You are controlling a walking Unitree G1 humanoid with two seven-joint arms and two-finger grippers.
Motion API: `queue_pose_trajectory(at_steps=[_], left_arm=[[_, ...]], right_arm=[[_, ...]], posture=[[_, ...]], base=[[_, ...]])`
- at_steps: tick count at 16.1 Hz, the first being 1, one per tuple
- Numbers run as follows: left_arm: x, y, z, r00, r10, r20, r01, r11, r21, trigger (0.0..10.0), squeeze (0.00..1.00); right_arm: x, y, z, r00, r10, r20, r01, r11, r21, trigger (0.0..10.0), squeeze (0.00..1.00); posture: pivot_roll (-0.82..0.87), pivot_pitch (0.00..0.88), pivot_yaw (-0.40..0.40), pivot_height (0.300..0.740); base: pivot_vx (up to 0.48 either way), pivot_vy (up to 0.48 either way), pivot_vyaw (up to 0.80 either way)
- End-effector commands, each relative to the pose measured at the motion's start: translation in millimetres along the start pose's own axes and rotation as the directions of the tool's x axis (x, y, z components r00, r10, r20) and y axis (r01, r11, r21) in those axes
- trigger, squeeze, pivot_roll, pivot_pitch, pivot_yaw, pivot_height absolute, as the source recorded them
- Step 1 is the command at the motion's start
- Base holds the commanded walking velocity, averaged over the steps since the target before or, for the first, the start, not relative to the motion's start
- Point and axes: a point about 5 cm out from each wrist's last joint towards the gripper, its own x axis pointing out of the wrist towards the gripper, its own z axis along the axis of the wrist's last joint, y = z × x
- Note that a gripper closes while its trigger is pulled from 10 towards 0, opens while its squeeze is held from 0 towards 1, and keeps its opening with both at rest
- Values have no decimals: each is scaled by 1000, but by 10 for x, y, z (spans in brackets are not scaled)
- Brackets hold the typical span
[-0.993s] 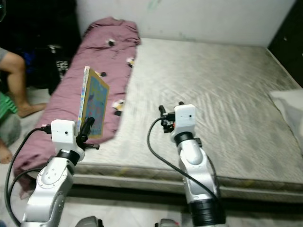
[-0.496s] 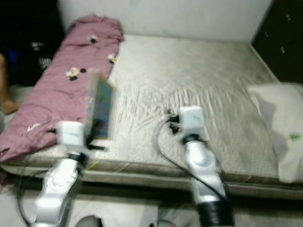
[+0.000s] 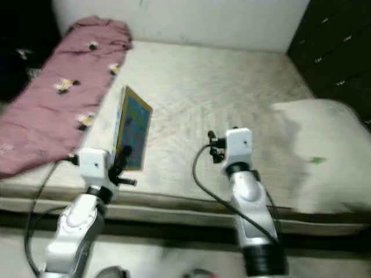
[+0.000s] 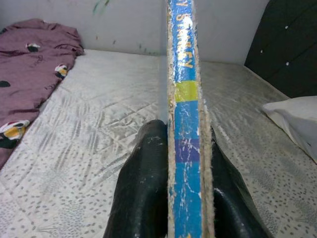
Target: Clean up the room
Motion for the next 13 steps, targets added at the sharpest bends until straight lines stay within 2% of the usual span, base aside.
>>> queue_pose_trajectory(at_steps=[1, 3, 6, 13], left_arm=[[35, 30, 137, 998, 5, 67, -6, 1000, 5, 10000, 0], [29, 38, 164, 997, -9, 80, 10, 1000, -14, 10000, 0], [19, 29, 171, 996, -22, 90, 24, 1000, -21, 10000, 0], [30, 29, 200, 994, -49, 102, 52, 998, -21, 10000, 0]], right_arm=[[20, 25, 33, 1000, 12, 8, -12, 1000, 2, 10000, 0], [31, 22, 37, 1000, 7, 6, -7, 1000, 9, 10000, 0], [37, 28, 37, 1000, 9, 8, -9, 1000, 11, 10000, 0], [66, 38, 48, 1000, -2, 13, 2, 1000, 22, 10000, 0]], posture=[[-78, 0, -62, 740], [-76, 0, -63, 740], [-74, 0, -63, 740], [-60, 0, -65, 740]], base=[[0, 0, 0], [0, 0, 0], [0, 0, -515], [287, 0, 0]])
